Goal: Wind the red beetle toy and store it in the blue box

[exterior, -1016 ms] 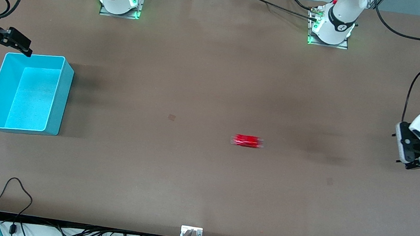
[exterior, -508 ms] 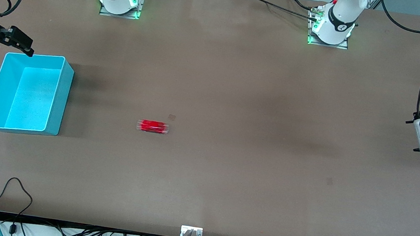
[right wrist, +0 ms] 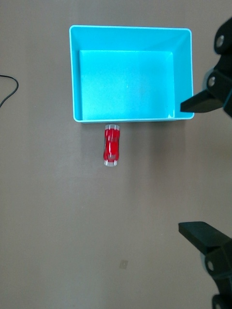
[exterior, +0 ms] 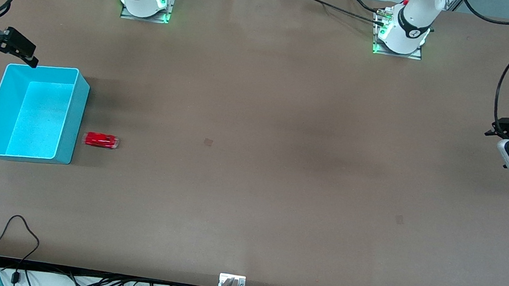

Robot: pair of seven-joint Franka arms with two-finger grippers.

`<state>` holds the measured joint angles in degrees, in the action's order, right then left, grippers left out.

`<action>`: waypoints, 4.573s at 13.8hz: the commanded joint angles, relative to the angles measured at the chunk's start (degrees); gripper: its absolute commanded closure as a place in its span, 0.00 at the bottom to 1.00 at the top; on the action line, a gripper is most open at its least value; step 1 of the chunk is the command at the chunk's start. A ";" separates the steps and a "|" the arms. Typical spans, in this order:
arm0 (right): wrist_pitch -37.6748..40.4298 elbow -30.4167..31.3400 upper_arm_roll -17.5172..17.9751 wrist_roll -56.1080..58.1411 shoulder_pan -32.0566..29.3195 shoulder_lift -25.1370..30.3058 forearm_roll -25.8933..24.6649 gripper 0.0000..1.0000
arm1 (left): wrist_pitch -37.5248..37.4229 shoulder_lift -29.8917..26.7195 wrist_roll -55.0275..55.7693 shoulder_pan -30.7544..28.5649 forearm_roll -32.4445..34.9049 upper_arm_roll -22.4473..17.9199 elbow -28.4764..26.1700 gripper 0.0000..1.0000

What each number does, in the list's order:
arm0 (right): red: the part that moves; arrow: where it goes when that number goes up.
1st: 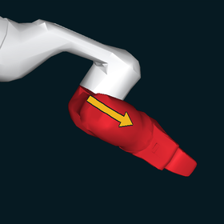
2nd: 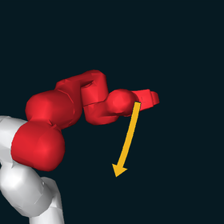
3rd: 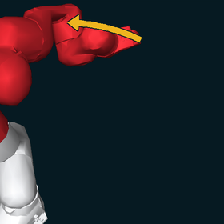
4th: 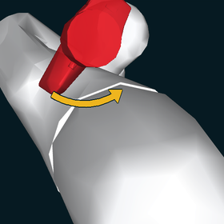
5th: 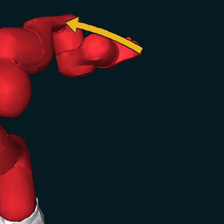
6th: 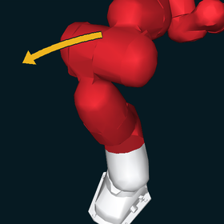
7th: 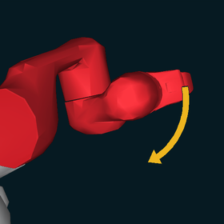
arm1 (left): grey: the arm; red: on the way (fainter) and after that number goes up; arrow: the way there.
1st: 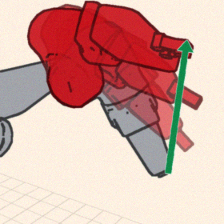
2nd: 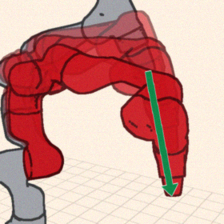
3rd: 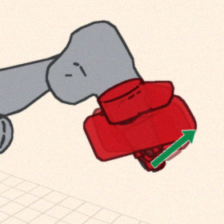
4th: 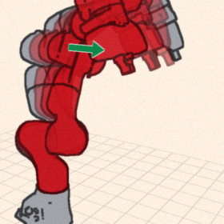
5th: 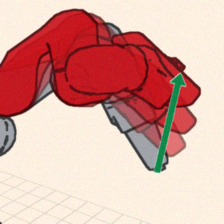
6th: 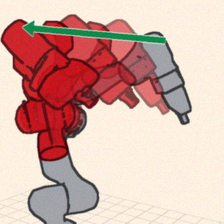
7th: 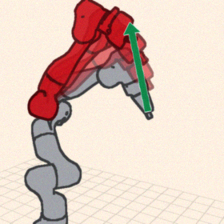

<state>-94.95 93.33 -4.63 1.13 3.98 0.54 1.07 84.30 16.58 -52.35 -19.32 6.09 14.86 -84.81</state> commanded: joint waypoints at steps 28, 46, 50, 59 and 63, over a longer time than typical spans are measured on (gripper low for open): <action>-11.72 -0.08 0.15 31.42 -1.69 -26.90 4.36 0.00 | 13.61 -17.72 49.28 21.52 -6.52 -17.93 -13.71 0.00; -46.73 21.63 2.52 78.93 -1.43 -29.19 -5.90 0.00 | 12.90 -17.72 49.10 21.52 -6.44 -18.02 -13.63 0.00; -48.30 25.93 2.43 80.34 -1.87 -29.19 -5.99 0.00 | 12.90 -17.72 49.10 21.52 -6.52 -18.02 -13.63 0.00; -51.21 24.71 2.52 82.37 -1.88 -29.11 -5.64 0.84 | 12.20 -17.72 49.01 21.43 -6.44 -18.11 -13.63 0.00; -50.77 21.11 2.52 78.00 -0.56 -24.99 -1.88 0.84 | 12.11 -17.72 49.01 21.43 -6.44 -18.11 -13.63 0.00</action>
<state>-146.61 115.32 -2.25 81.75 2.97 -28.03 -3.21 96.74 -0.32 -3.59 1.51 -1.79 -2.98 -97.86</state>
